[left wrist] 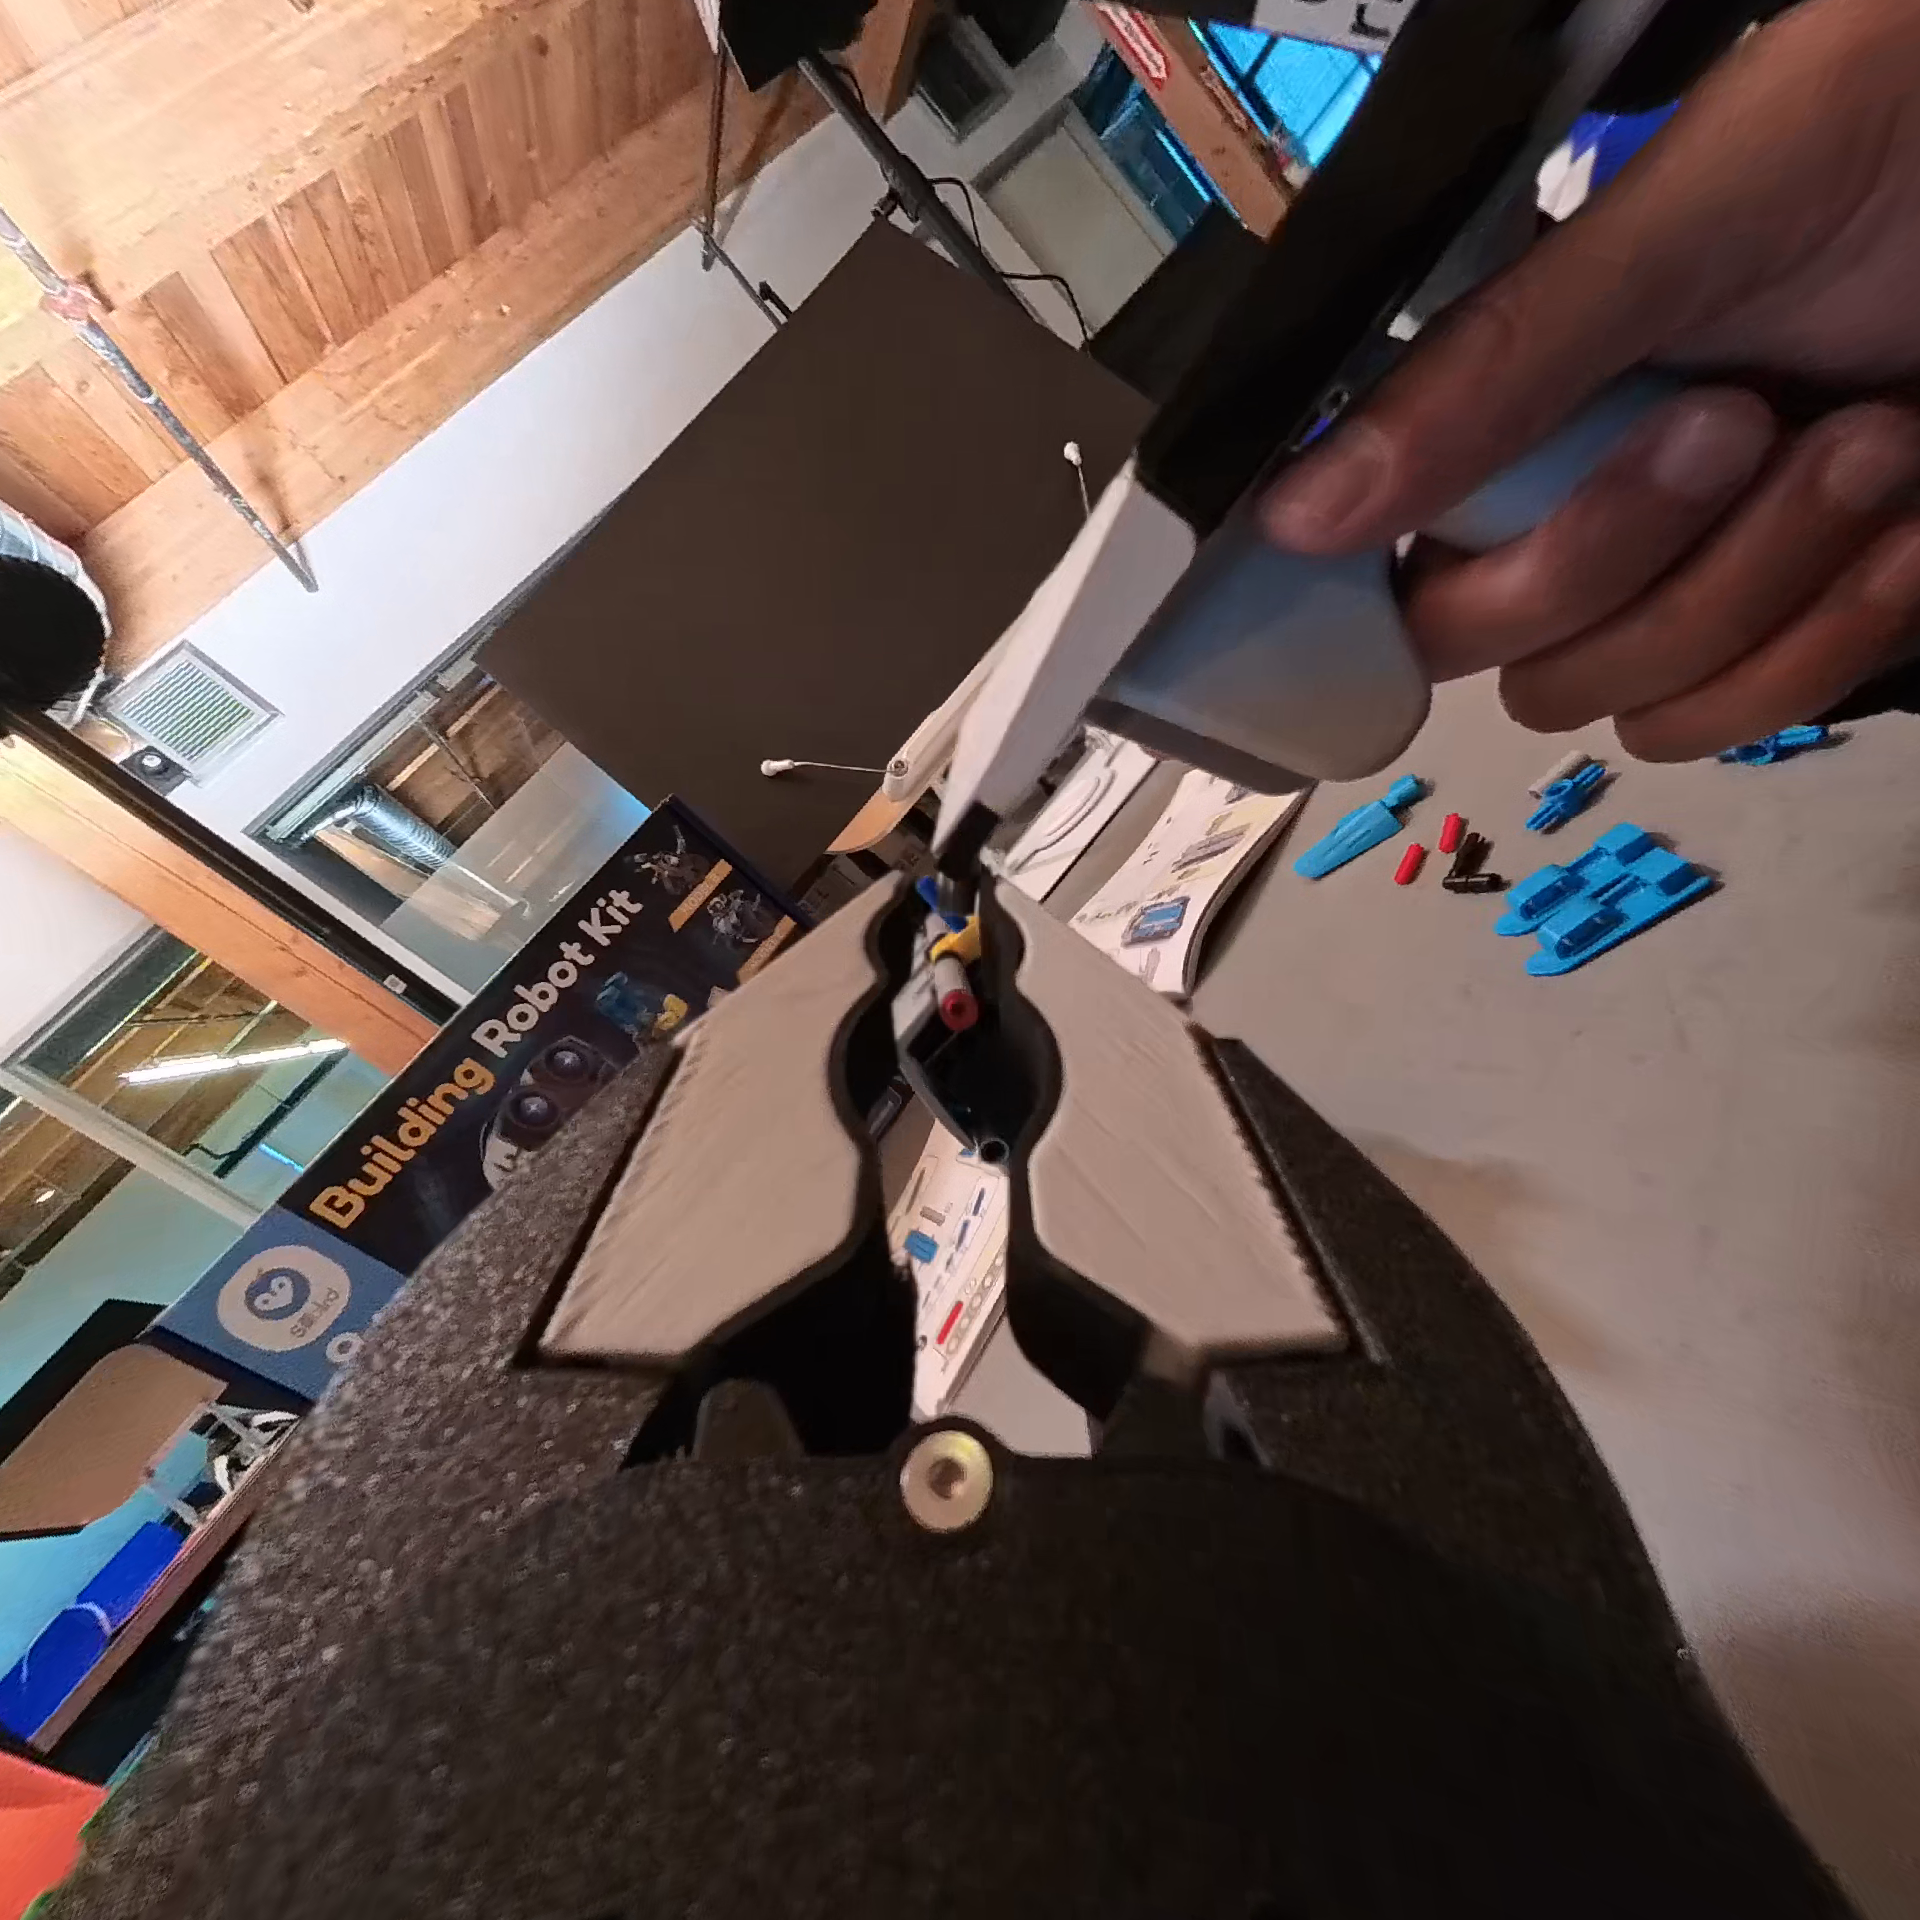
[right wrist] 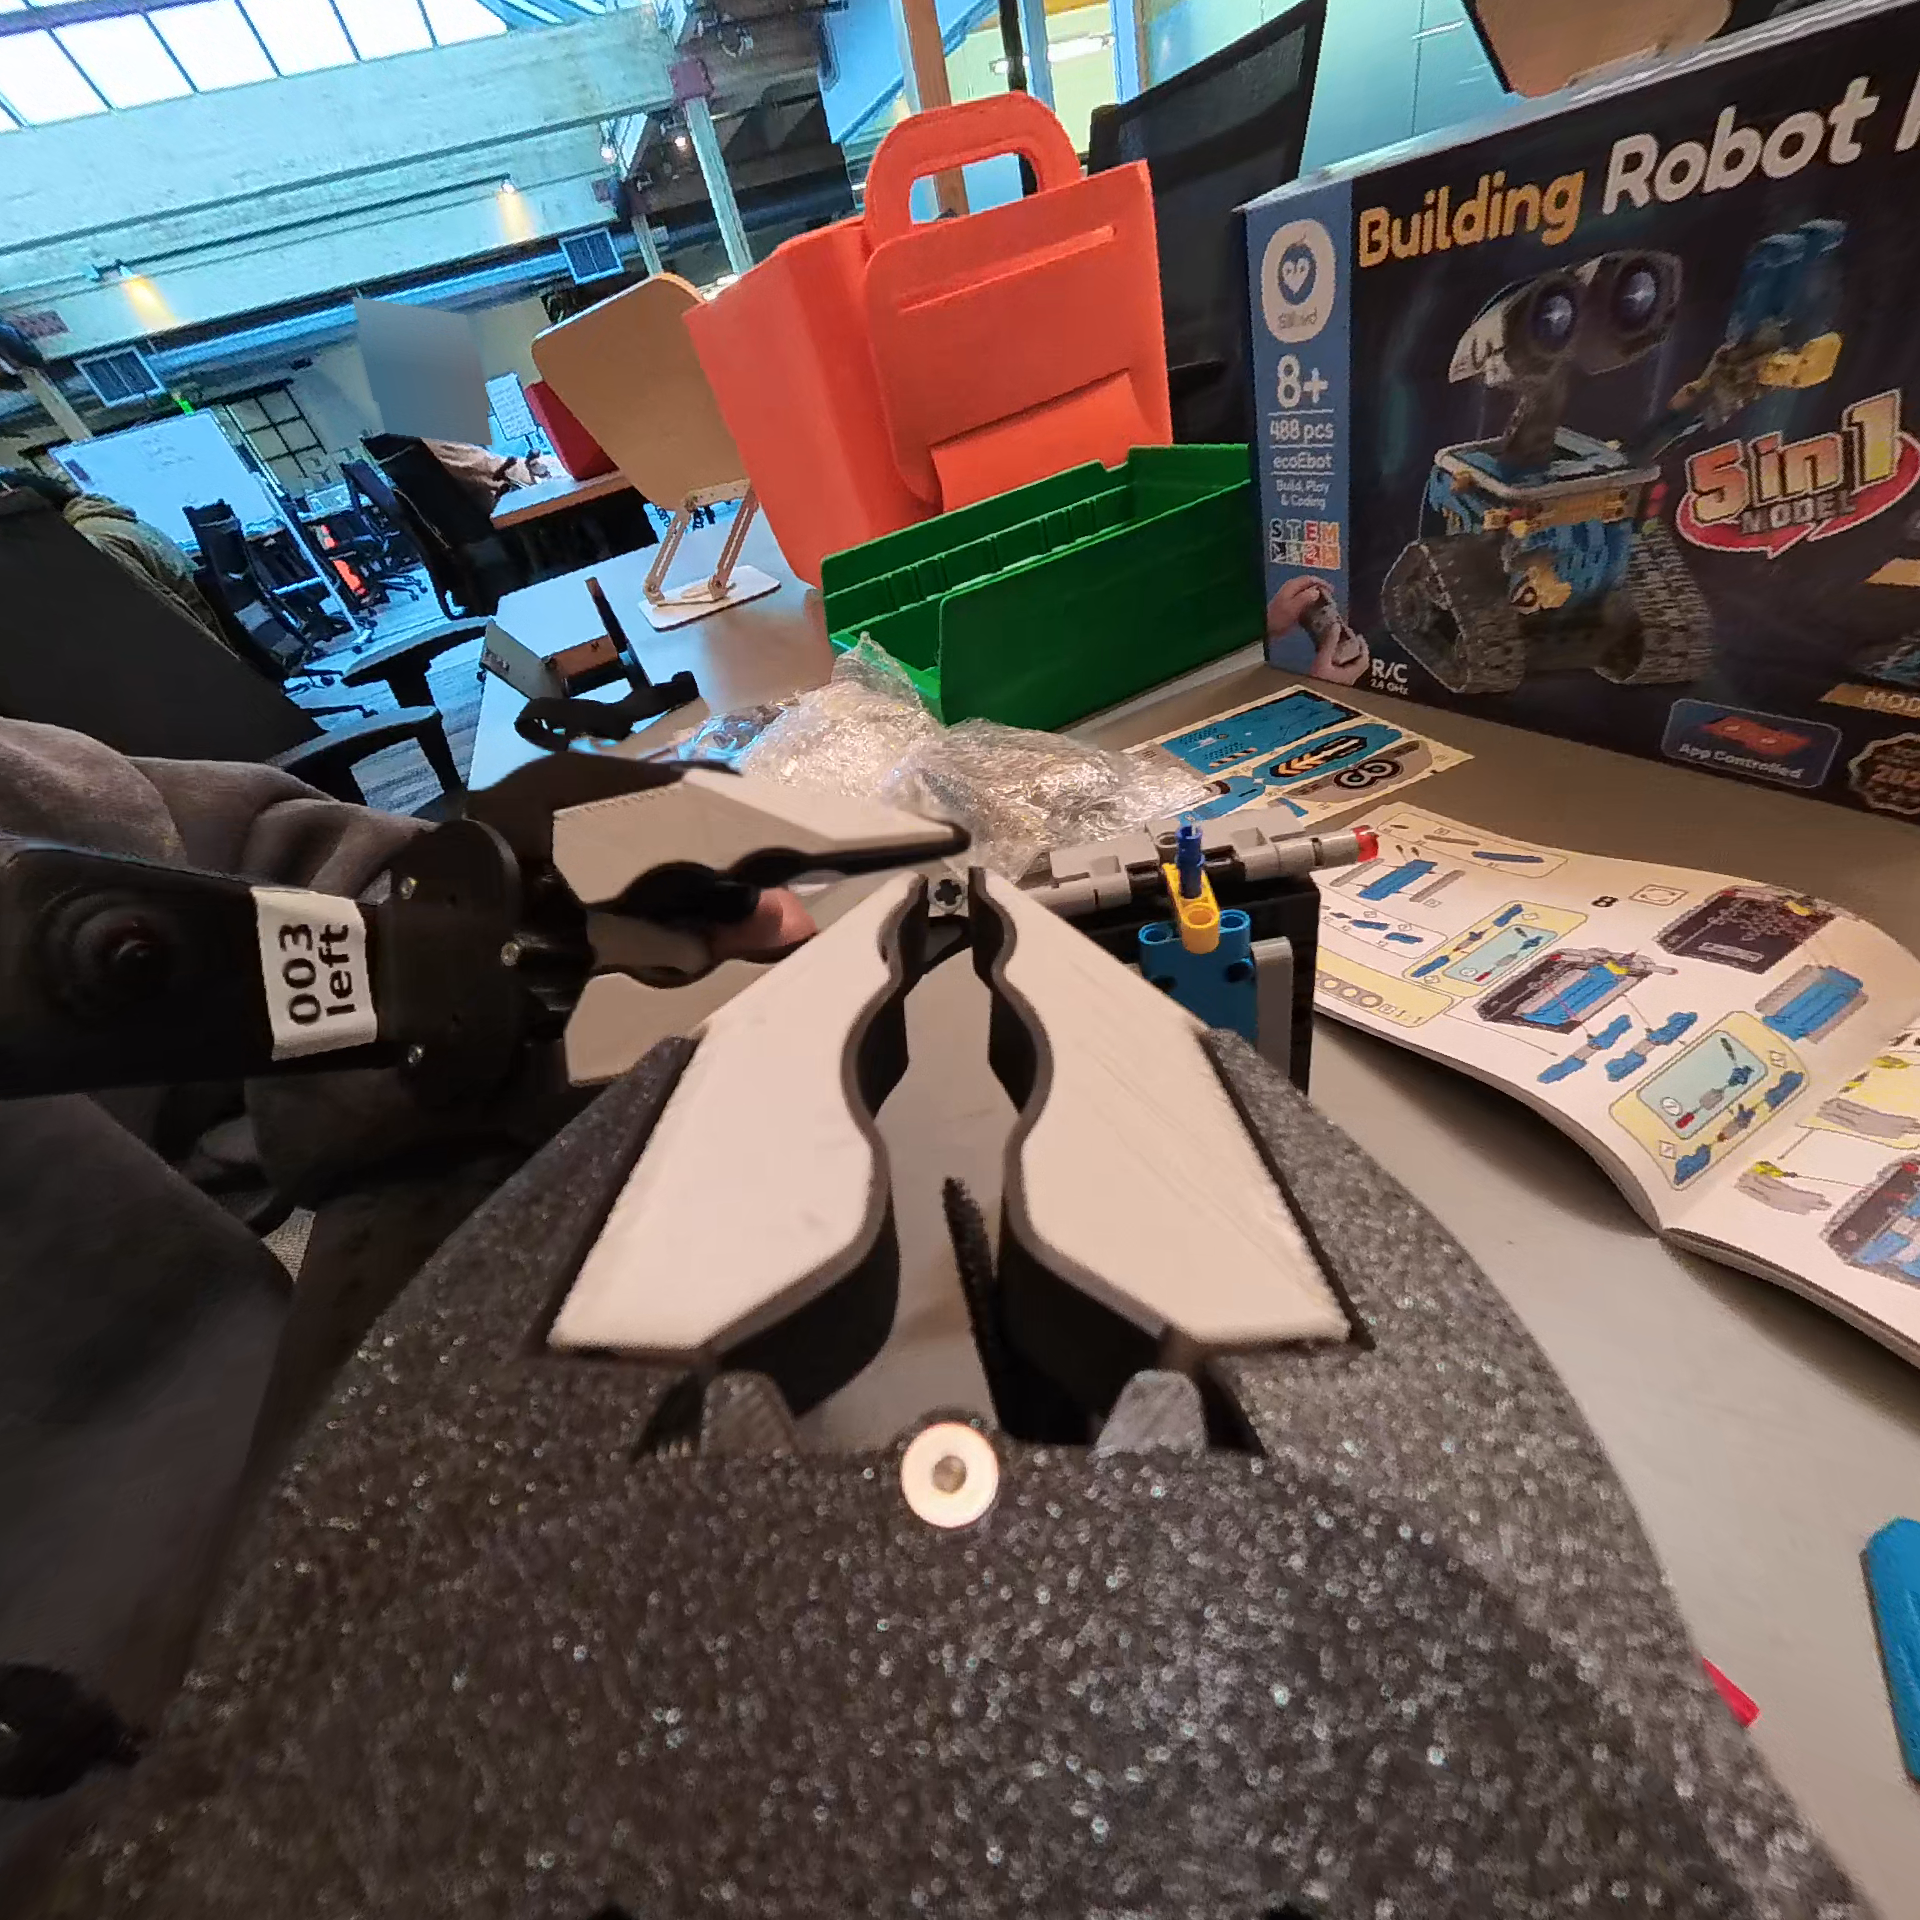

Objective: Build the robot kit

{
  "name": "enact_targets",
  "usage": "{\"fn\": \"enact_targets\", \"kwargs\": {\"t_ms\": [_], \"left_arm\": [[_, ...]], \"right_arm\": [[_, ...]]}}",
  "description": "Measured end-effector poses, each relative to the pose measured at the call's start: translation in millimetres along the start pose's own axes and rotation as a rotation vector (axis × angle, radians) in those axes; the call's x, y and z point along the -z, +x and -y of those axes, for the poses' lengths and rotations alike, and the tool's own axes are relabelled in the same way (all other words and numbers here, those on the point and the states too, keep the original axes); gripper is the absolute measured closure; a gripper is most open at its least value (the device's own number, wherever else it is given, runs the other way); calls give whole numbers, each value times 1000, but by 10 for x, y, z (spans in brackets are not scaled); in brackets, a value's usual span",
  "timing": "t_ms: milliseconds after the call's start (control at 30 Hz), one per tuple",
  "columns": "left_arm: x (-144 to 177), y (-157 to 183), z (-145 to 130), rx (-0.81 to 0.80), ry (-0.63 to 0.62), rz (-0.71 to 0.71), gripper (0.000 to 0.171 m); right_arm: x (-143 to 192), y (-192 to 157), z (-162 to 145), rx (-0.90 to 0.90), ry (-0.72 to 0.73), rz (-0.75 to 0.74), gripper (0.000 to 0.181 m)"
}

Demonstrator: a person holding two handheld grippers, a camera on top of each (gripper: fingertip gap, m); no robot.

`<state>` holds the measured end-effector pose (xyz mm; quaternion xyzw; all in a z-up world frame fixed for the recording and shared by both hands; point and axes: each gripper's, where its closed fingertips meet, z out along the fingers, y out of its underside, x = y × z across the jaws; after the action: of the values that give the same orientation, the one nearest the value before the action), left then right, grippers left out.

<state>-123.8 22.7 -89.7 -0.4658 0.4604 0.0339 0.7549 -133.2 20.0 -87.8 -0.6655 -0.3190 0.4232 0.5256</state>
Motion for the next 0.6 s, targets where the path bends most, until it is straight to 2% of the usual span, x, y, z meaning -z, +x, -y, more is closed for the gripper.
{"fn": "enact_targets", "kwargs": {"t_ms": [233, 600], "left_arm": [[-15, 44, -59, -33, -24, -12, 165], [-14, 79, -80, -91, -29, -2, 165]], "right_arm": [[-19, -11, -57, 54, -29, -18, 174], [-29, 4, -103, -23, -44, 18, 174]]}}
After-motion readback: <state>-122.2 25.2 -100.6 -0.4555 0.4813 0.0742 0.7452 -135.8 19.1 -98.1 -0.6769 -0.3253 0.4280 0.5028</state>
